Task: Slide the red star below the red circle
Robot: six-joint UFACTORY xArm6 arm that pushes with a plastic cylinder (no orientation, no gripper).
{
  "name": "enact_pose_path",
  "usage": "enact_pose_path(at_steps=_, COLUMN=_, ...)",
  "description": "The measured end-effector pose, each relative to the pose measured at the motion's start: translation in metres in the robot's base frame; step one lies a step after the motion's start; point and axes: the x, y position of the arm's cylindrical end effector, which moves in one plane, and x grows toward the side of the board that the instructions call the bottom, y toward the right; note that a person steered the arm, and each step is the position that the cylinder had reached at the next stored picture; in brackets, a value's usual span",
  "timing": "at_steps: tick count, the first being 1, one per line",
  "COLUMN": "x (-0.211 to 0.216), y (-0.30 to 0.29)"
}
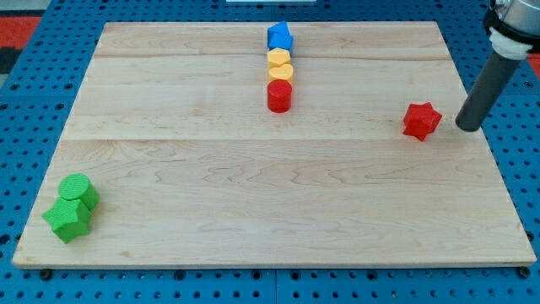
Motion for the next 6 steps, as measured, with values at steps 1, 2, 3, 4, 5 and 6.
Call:
enact_pose_path(at_steps=1, x=-0.007, y=-0.03)
enact_pose_path(at_steps=2, x=-0.031, y=-0.05)
enact_pose_path(at_steps=3, x=-0.04, y=-0.063)
enact_pose_path(at_steps=4, x=-0.039, y=-0.091)
enact_pose_path(at_steps=5, x=-0.035, y=-0.119)
enact_pose_path(at_steps=6, x=-0.026, y=-0.141)
